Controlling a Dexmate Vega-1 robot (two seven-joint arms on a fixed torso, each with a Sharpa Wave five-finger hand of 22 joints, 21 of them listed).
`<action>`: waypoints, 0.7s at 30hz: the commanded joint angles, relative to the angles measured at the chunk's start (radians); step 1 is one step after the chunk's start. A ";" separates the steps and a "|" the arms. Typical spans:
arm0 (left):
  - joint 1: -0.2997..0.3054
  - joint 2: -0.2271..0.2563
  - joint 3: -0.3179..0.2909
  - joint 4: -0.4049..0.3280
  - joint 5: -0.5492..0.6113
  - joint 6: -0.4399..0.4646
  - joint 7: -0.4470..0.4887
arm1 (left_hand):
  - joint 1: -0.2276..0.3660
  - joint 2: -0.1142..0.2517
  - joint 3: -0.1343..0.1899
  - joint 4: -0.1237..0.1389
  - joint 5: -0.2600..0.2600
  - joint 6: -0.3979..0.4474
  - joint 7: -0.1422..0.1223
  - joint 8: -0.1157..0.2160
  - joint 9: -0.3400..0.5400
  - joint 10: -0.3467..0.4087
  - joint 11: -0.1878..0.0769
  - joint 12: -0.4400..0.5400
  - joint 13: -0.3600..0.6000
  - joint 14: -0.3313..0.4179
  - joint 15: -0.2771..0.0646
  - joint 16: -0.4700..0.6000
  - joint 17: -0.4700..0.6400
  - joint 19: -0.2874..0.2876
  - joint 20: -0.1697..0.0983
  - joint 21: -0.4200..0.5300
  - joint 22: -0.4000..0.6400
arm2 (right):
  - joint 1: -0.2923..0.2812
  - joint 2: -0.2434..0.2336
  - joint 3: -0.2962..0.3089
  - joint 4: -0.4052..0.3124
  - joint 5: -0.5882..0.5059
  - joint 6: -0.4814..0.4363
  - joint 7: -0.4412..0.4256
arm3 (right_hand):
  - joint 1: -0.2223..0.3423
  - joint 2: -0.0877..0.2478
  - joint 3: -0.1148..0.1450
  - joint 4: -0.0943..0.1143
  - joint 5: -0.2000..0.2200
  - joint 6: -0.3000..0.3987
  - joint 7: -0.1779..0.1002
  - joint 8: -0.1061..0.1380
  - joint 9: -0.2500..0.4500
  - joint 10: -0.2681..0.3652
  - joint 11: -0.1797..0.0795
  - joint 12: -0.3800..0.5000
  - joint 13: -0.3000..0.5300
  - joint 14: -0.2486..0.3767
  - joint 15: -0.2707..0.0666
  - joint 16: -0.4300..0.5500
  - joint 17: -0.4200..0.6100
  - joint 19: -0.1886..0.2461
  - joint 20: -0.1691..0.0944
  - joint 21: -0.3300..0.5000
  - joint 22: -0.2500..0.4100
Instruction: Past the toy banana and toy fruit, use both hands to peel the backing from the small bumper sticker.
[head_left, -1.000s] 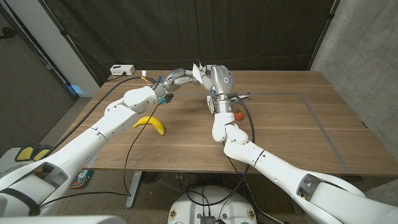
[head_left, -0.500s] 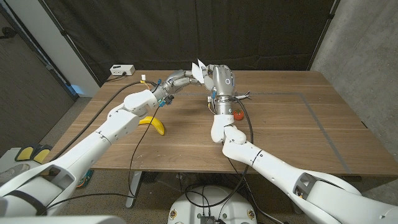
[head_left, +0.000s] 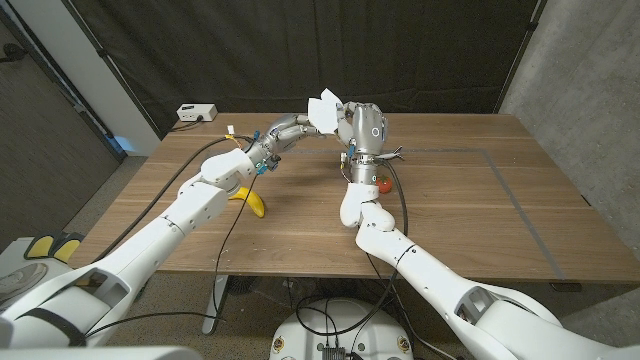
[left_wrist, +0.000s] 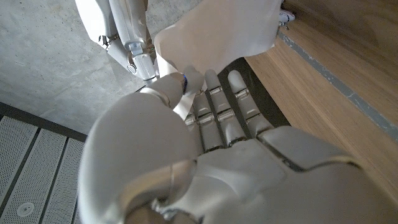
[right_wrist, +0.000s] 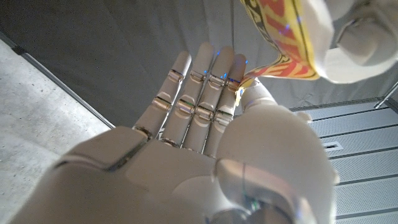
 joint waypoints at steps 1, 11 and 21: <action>0.006 -0.017 -0.002 0.020 -0.019 -0.013 -0.004 | 0.004 -0.018 0.021 0.000 0.027 0.144 0.132 0.018 0.021 0.003 0.006 -0.016 -0.006 0.010 -0.056 -0.003 -0.001 0.005 -0.007 0.018 -0.002 | -0.043 0.108 0.161 0.061 -0.119 0.071 -0.008 | 0.016 -0.003 0.009 0.000 -0.006 0.009 -0.002 0.006 0.003 0.008 0.000 0.000 0.004 0.015 -0.092 -0.005 0.003 0.005 -0.009 0.007 0.002; 0.022 -0.025 -0.006 0.019 -0.022 -0.007 0.029 | 0.007 -0.050 0.060 0.002 0.091 0.157 0.132 0.053 0.060 0.019 -0.001 -0.032 -0.011 0.028 -0.067 -0.008 -0.002 0.013 -0.012 0.052 -0.013 | -0.047 0.175 0.271 0.104 -0.195 0.121 -0.008 | 0.019 -0.007 0.013 0.005 -0.012 0.013 0.000 0.003 0.002 0.009 -0.002 0.001 0.007 0.018 -0.088 -0.013 0.004 0.002 -0.010 0.013 0.002; 0.023 -0.027 -0.001 0.019 -0.023 0.008 0.035 | 0.000 -0.069 0.087 0.005 0.138 0.162 0.132 0.072 0.082 0.030 -0.004 -0.040 -0.007 0.034 -0.069 -0.014 -0.001 0.008 -0.013 0.074 -0.024 | -0.054 0.233 0.372 0.116 -0.270 0.151 -0.008 | 0.019 -0.010 0.016 0.010 -0.017 0.014 0.001 0.001 0.002 0.010 -0.001 0.001 0.009 0.020 -0.086 -0.019 0.006 -0.001 -0.010 0.019 0.002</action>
